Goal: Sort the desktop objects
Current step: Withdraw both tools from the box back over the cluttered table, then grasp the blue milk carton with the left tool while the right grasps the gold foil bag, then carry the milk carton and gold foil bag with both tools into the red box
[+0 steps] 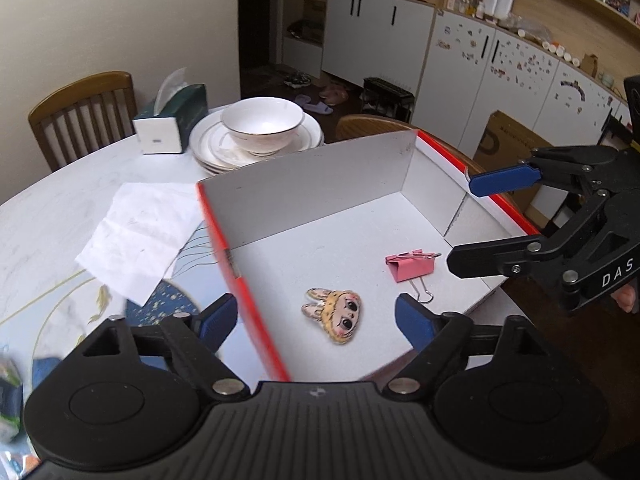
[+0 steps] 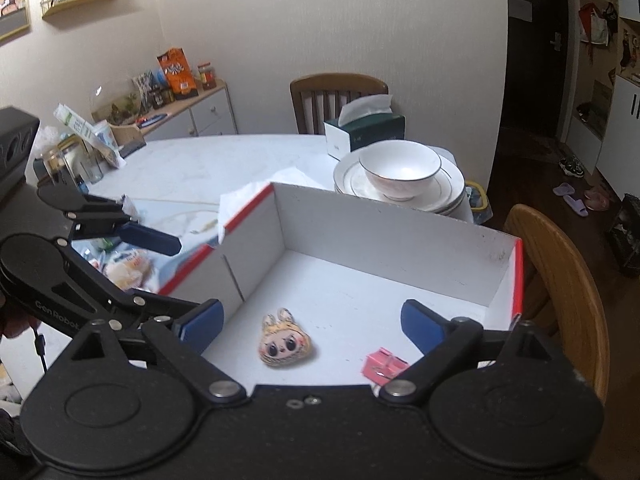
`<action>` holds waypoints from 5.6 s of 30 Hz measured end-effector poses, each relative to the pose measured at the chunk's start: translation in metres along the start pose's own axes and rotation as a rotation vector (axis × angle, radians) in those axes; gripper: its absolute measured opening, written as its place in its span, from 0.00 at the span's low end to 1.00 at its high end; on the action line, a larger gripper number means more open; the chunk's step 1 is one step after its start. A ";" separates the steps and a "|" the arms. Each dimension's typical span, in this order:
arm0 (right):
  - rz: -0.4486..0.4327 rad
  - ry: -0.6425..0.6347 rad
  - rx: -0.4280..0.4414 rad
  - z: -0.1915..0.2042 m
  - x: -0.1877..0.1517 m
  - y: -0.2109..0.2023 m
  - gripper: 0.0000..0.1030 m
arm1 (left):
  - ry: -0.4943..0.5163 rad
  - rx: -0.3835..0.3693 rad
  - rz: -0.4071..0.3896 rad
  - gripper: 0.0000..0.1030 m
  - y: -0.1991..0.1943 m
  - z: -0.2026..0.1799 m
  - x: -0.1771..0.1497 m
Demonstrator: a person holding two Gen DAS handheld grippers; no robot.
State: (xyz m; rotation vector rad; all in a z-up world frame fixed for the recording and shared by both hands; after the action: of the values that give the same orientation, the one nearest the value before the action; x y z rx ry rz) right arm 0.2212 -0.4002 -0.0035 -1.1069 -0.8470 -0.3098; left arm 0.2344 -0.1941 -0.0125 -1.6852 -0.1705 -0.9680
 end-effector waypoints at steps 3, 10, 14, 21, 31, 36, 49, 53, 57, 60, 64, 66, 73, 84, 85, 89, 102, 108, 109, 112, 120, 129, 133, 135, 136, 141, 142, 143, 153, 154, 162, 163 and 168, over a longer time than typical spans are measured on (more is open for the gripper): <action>-0.016 0.003 -0.008 0.011 0.001 0.000 0.93 | -0.022 0.005 -0.016 0.88 -0.009 0.009 -0.008; -0.030 0.033 -0.016 0.039 -0.004 0.001 0.93 | -0.050 0.027 -0.062 1.00 -0.035 0.026 -0.030; -0.029 0.041 -0.021 0.056 -0.006 0.003 0.93 | -0.067 0.031 -0.070 1.00 -0.047 0.038 -0.046; -0.033 0.039 -0.034 0.091 -0.011 0.008 0.93 | -0.130 0.033 -0.118 1.00 -0.076 0.070 -0.078; -0.037 0.024 -0.038 0.136 -0.014 0.018 0.93 | -0.216 0.072 -0.138 1.00 -0.104 0.111 -0.116; -0.045 0.016 -0.033 0.158 -0.015 0.022 0.93 | -0.241 0.090 -0.145 1.00 -0.114 0.127 -0.131; -0.026 0.010 -0.029 0.205 -0.016 0.046 0.93 | -0.238 0.120 -0.137 1.00 -0.134 0.160 -0.167; -0.012 0.003 -0.032 0.219 -0.017 0.058 0.93 | -0.275 0.142 -0.110 1.00 -0.134 0.178 -0.180; 0.010 -0.003 -0.041 0.230 -0.021 0.069 0.93 | -0.277 0.149 -0.095 1.00 -0.130 0.190 -0.194; 0.030 0.003 -0.052 0.236 -0.024 0.078 0.92 | -0.253 0.153 -0.064 1.00 -0.123 0.193 -0.204; 0.060 0.000 -0.064 0.243 -0.032 0.088 0.91 | -0.257 0.154 -0.028 1.00 -0.114 0.201 -0.217; 0.071 -0.007 -0.069 0.246 -0.035 0.093 0.90 | -0.266 0.162 -0.012 1.00 -0.111 0.205 -0.222; 0.116 -0.040 -0.078 0.257 -0.046 0.114 0.88 | -0.292 0.181 0.017 1.00 -0.104 0.219 -0.229; 0.176 -0.132 -0.062 0.275 -0.050 0.145 0.88 | -0.153 0.170 0.032 0.99 -0.093 0.225 -0.236; 0.179 -0.140 -0.058 0.276 -0.049 0.147 0.88 | -0.125 0.154 0.033 0.99 -0.093 0.225 -0.235; 0.194 -0.177 -0.044 0.279 -0.049 0.153 0.85 | -0.038 0.110 0.049 0.99 -0.086 0.225 -0.233; 0.254 -0.188 -0.023 0.276 -0.053 0.169 0.67 | -0.016 0.062 0.058 0.76 -0.080 0.221 -0.232; 0.255 -0.187 -0.009 0.275 -0.055 0.167 0.64 | -0.030 0.053 0.059 0.71 -0.083 0.215 -0.232; 0.254 -0.182 -0.007 0.274 -0.055 0.166 0.61 | -0.038 0.053 0.057 0.71 -0.084 0.214 -0.232; 0.256 -0.162 -0.002 0.268 -0.056 0.162 0.54 | -0.059 0.042 0.059 0.71 -0.086 0.212 -0.234; 0.252 -0.108 -0.001 0.254 -0.064 0.146 0.46 | -0.115 0.032 0.089 0.32 -0.083 0.205 -0.238; 0.258 -0.029 0.016 0.241 -0.079 0.124 0.42 | -0.138 0.057 0.078 0.28 -0.089 0.198 -0.242; 0.244 -0.007 0.013 0.239 -0.081 0.114 0.42 | -0.150 0.059 0.063 0.27 -0.095 0.196 -0.241; 0.228 0.004 0.015 0.237 -0.080 0.108 0.42 | -0.154 0.066 0.057 0.27 -0.097 0.194 -0.241; 0.220 0.011 0.015 0.237 -0.079 0.105 0.42 | -0.156 0.070 0.054 0.27 -0.099 0.193 -0.240; 0.179 0.036 0.017 0.233 -0.071 0.087 0.42 | -0.168 0.057 0.027 0.27 -0.114 0.185 -0.233; 0.169 0.039 0.017 0.232 -0.068 0.083 0.42 | -0.168 0.054 0.025 0.27 -0.117 0.183 -0.231; 0.159 0.041 0.016 0.231 -0.066 0.080 0.42 | -0.168 0.052 0.022 0.27 -0.120 0.181 -0.229; 0.074 0.103 -0.007 0.204 -0.041 0.041 0.42 | -0.139 0.024 -0.026 0.27 -0.136 0.156 -0.193; 0.065 0.111 -0.011 0.200 -0.038 0.037 0.42 | -0.129 0.023 -0.031 0.27 -0.137 0.153 -0.189; 0.017 0.114 -0.045 0.161 -0.016 0.014 0.42 | -0.090 0.011 -0.051 0.27 -0.129 0.125 -0.158; 0.015 0.114 -0.047 0.156 -0.015 0.011 0.42 | -0.086 0.011 -0.055 0.27 -0.128 0.121 -0.153; 0.011 0.109 -0.064 0.128 -0.011 0.003 0.42 | -0.060 0.009 -0.065 0.27 -0.119 0.102 -0.129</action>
State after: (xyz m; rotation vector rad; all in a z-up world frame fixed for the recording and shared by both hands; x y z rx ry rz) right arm 0.1594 -0.2881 0.0102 -1.1434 -0.7381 -0.3866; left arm 0.1348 -0.0175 -0.0143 -1.7102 -0.2706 -0.9633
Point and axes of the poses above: each gripper's, at about its wrist camera, not at the fingertips, and y roughly the way its jaws point, z to its left, x to its top, the point moved 1 cm from there along y, roughly the way its jaws point, and after that the axes turned 3 degrees about y, right-handed, at the moved point
